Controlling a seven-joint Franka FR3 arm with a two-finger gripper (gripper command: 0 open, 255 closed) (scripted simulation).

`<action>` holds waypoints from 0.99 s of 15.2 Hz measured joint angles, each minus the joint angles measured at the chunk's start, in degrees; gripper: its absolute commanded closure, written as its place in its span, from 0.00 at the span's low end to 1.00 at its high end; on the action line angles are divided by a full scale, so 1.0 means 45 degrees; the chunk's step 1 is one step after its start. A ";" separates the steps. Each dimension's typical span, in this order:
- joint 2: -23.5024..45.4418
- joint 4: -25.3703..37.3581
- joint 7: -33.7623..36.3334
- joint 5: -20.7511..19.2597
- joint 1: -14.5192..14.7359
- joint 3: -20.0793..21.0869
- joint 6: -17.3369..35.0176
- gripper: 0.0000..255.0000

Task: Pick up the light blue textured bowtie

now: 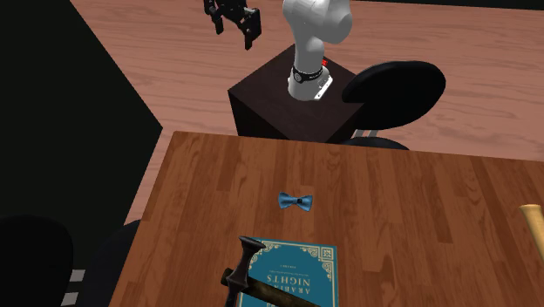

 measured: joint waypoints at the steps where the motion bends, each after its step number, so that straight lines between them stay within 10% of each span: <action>1: 0.0000 0.0000 0.0000 0.0000 0.0000 0.0000 0.0000 0.00; 15: 0.4608 0.0873 0.3212 0.1552 0.1041 0.2384 0.2489 0.00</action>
